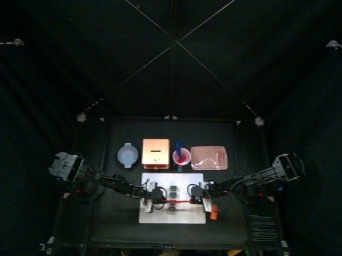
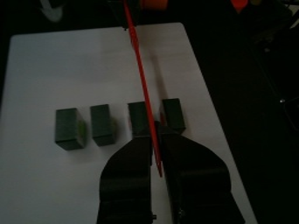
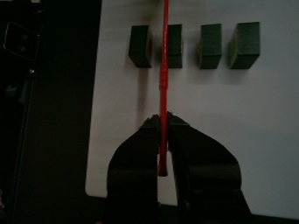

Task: Drop knife

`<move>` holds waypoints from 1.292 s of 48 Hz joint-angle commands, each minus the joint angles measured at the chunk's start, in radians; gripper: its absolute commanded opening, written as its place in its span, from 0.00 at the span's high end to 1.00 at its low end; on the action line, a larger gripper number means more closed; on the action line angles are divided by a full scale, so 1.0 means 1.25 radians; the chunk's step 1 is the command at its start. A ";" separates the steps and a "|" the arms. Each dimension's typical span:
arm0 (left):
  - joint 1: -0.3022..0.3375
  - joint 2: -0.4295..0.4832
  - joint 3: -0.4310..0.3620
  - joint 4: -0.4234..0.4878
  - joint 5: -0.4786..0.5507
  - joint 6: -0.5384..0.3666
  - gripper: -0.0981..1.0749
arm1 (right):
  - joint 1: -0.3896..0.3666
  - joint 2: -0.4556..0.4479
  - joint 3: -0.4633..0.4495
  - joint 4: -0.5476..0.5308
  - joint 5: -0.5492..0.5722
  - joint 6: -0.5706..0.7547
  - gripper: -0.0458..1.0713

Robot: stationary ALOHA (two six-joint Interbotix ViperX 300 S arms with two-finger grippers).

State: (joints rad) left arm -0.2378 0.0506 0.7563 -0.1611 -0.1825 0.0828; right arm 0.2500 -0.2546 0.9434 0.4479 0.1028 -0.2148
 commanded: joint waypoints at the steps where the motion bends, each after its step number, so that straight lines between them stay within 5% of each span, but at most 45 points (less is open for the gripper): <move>1: 0.026 -0.034 -0.005 0.021 0.012 0.001 0.50 | -0.011 -0.044 0.004 -0.009 0.039 -0.002 0.61; 22: 0.086 -0.071 -0.010 0.025 -0.029 0.001 0.13 | -0.075 -0.207 0.018 -0.022 0.099 0.000 0.61; 34: 0.110 -0.102 0.028 0.026 -0.113 0.002 0.10 | -0.081 -0.247 0.029 0.016 0.164 0.002 0.60; 47: 0.112 -0.147 0.090 0.018 -0.218 -0.001 0.10 | -0.153 -0.250 0.029 0.038 0.248 0.009 0.60; 55: 0.114 -0.153 0.117 0.004 -0.281 0.001 0.10 | -0.169 -0.268 0.016 0.038 0.357 0.142 0.60; 62: 0.119 -0.151 0.124 0.005 -0.296 0.005 0.10 | -0.161 -0.301 0.007 -0.071 0.406 0.355 0.60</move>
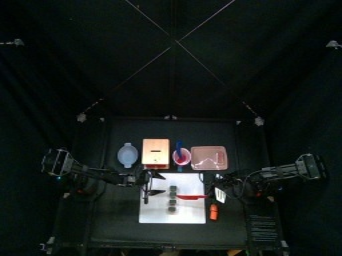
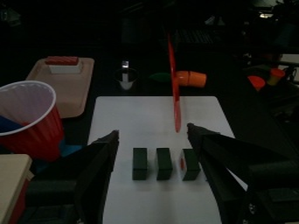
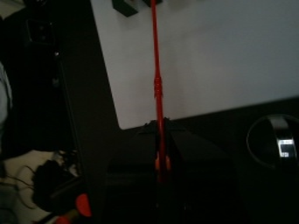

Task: Drop knife

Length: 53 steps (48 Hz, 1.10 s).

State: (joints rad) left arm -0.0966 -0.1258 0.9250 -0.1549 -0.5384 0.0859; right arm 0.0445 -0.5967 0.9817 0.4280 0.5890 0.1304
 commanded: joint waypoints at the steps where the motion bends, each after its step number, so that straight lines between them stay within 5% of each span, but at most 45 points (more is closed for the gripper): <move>1: 0.007 -0.010 -0.010 0.000 -0.011 0.002 0.10 | 0.010 -0.033 -0.026 -0.077 0.023 0.114 0.60; 10: 0.013 -0.005 -0.007 0.002 -0.011 0.002 0.10 | 0.053 -0.067 -0.039 -0.274 0.099 0.503 0.60; 20: 0.018 -0.004 0.001 0.015 -0.011 0.002 0.10 | 0.160 -0.026 -0.037 -0.384 0.079 0.800 0.60; 41: 0.025 -0.004 0.004 0.027 -0.011 0.002 0.10 | 0.193 0.125 -0.038 -0.283 -0.021 1.128 0.58; 53: 0.032 -0.004 0.013 0.047 -0.011 0.002 0.10 | 0.200 0.171 -0.033 -0.272 -0.142 1.172 0.37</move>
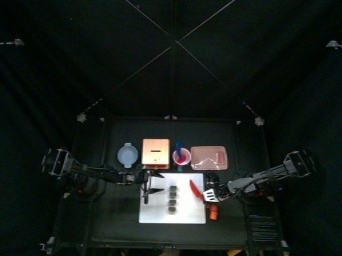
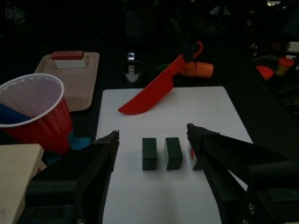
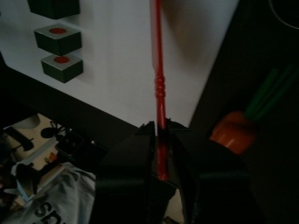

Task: Drop knife

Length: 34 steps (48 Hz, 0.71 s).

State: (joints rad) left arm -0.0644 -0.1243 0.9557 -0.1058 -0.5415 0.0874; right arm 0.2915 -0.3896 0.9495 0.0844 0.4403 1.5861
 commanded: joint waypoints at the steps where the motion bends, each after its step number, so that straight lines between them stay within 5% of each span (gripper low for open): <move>1: 0.006 -0.006 -0.011 0.007 -0.009 0.001 0.10 | 0.004 0.011 -0.007 0.002 -0.027 0.009 0.36; 8: 0.006 -0.010 -0.007 0.009 -0.007 0.000 0.10 | 0.005 0.044 -0.009 0.005 -0.045 0.010 0.26; 17: 0.006 -0.013 -0.001 0.007 -0.007 0.000 0.10 | 0.007 0.044 -0.015 -0.010 -0.050 -0.002 0.24; 34: 0.006 -0.022 -0.002 -0.004 0.012 -0.002 0.10 | -0.043 -0.033 -0.064 -0.275 0.058 -0.152 0.25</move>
State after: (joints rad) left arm -0.0598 -0.1289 0.9741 -0.1043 -0.5308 0.0859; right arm 0.2623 -0.3743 0.9097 -0.2163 0.4740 1.4435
